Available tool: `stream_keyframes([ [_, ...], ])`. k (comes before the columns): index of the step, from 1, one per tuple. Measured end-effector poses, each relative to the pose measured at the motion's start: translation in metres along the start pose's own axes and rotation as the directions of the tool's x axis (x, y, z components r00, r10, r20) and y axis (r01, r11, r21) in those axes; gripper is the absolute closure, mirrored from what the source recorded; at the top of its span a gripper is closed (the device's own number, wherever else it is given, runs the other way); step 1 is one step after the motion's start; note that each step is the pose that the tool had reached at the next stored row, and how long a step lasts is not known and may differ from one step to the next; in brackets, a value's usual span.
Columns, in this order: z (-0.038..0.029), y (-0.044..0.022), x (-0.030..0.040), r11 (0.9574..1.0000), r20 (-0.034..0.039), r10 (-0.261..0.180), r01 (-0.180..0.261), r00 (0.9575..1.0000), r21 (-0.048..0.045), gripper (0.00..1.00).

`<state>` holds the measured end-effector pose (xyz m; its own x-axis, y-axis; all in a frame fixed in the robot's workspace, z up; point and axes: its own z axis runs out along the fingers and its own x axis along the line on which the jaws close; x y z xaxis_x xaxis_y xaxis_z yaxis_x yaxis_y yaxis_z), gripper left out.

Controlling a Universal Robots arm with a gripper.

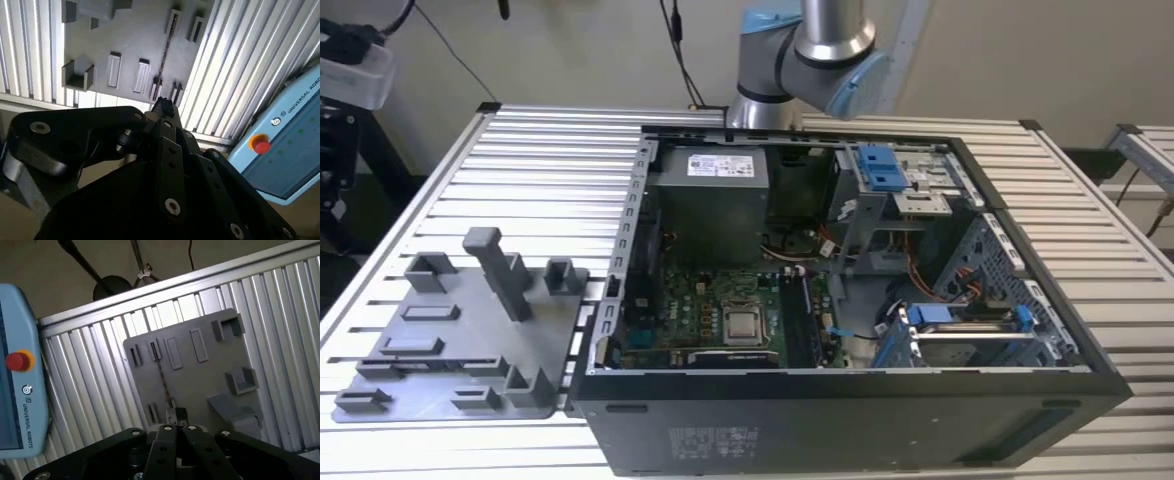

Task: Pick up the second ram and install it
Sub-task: 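Pick up the second ram and move it above second insertion slot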

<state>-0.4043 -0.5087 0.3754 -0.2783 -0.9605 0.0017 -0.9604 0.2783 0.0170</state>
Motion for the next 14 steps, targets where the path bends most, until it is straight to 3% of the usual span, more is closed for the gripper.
stream_keyframes([
  [5, 0.0001, 0.0, 0.0, 0.9976, -0.0011, -0.069, 0.069, 0.9976, 0.0002, 0.89],
  [9, 0.0002, 0.0001, -0.0003, 0.9953, -0.0018, -0.097, 0.097, 0.9953, 0.0001, 0.89],
  [14, 0.0004, 0.0, -0.0002, 0.9887, -0.0026, -0.15, 0.15, 0.9887, 0.0001, 0.89],
])
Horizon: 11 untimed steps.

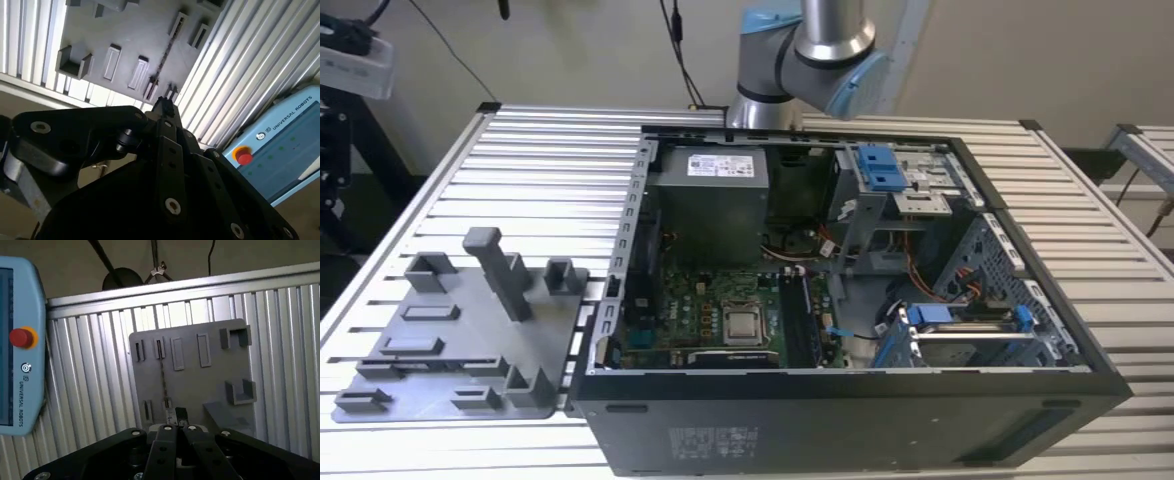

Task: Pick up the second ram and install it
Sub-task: 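Pick up the second ram and move it above second insertion slot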

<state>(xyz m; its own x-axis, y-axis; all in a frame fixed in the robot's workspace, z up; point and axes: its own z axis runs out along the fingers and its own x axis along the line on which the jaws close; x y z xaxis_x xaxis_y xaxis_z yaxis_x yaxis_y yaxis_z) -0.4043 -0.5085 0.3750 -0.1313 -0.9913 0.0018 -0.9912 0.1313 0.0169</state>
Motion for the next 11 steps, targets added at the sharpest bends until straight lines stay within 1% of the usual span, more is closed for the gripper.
stream_keyframes([
  [2, 0.0005, 0.0003, -0.001, 0.9996, -0.0001, -0.028, 0.028, 0.9996, 0.0004, 0.89],
  [4, 0.0005, 0.0008, -0.0039, 0.9993, -0.001, -0.037, 0.037, 0.9993, 0.0028, 0.89],
  [7, 0.0008, 0.001, -0.0053, 0.9984, -0.0028, -0.056, 0.056, 0.9984, 0.0048, 0.89],
  [9, 0.001, 0.0009, -0.0053, 0.996, -0.0035, -0.089, 0.09, 0.996, 0.0047, 0.89],
  [11, 0.0013, 0.0009, -0.0053, 0.9921, -0.0041, -0.125, 0.125, 0.9921, 0.0048, 0.89],
])
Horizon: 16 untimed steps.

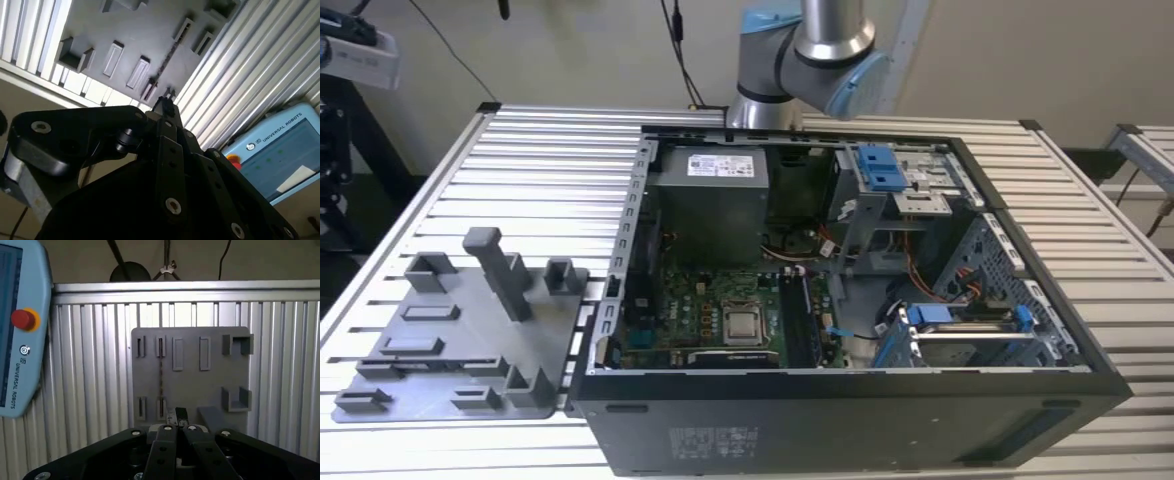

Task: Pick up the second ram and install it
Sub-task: 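Pick up the second ram and move it above second insertion slot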

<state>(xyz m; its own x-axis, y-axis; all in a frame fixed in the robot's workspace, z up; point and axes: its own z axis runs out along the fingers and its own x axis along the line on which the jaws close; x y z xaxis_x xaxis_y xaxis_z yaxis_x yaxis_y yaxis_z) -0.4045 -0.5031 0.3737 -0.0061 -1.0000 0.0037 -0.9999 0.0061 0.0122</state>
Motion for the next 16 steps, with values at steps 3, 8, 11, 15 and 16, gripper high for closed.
stream_keyframes([
  [3, 0.0001, 0.0, 0.0, 0.9994, -0.0005, -0.035, 0.035, 0.9994, 0.0001, 0.89],
  [8, 0.0001, 0.0, 0.0, 0.9993, -0.0005, -0.037, 0.037, 0.9993, 0.0002, 0.89],
  [11, 0.0001, 0.0, 0.0, 0.9993, -0.0005, -0.037, 0.037, 0.9993, 0.0002, 0.88],
  [15, 0.0001, 0.0, 0.0, 0.9993, -0.0004, -0.037, 0.037, 0.9993, 0.0002, 0.7],
  [16, 0.0001, 0.0, -0.0001, 0.9993, -0.0004, -0.037, 0.037, 0.9993, 0.0002, 0.64],
])
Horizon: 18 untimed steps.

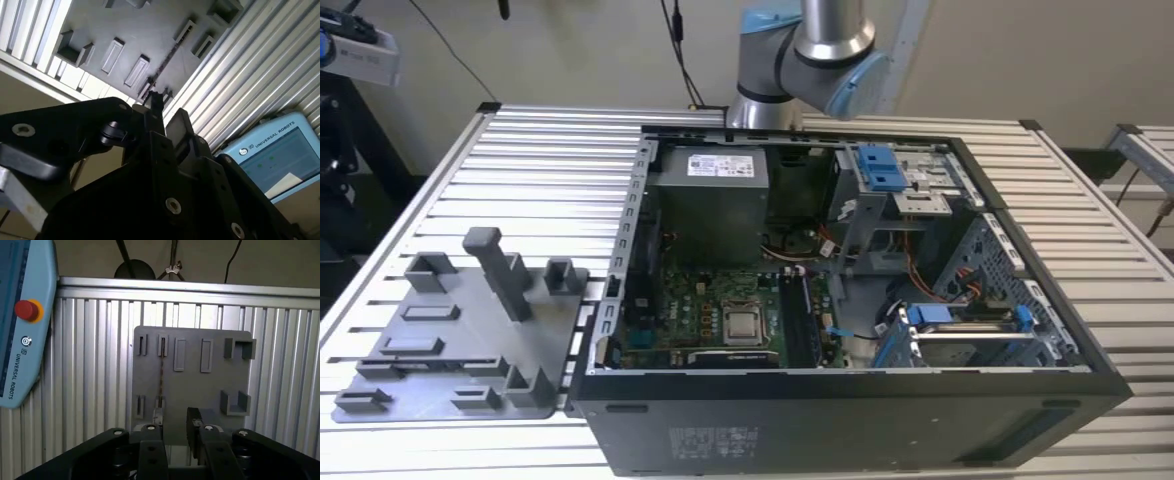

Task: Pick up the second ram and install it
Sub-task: 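Pick up the second ram and move it above second insertion slot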

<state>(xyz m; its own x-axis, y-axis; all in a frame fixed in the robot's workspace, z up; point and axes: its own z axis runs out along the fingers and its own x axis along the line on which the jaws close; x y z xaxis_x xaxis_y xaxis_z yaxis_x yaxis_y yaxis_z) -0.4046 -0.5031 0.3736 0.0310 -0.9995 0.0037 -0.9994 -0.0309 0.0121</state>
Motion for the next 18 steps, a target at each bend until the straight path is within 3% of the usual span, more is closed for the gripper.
stream_keyframes([
  [2, 0.0, 0.0, 0.0, 1.0, 0.0, 0.0, 0.0, 1.0, 0.0, 0.64],
  [3, 0.0, 0.0, 0.0, 1.0, 0.0, 0.0, 0.0, 1.0, 0.0, 0.58],
  [18, 0.0, 0.0001, 0.0, 1.0, 0.0013, -0.001, 0.001, 1.0, 0.0001, 0.58],
])
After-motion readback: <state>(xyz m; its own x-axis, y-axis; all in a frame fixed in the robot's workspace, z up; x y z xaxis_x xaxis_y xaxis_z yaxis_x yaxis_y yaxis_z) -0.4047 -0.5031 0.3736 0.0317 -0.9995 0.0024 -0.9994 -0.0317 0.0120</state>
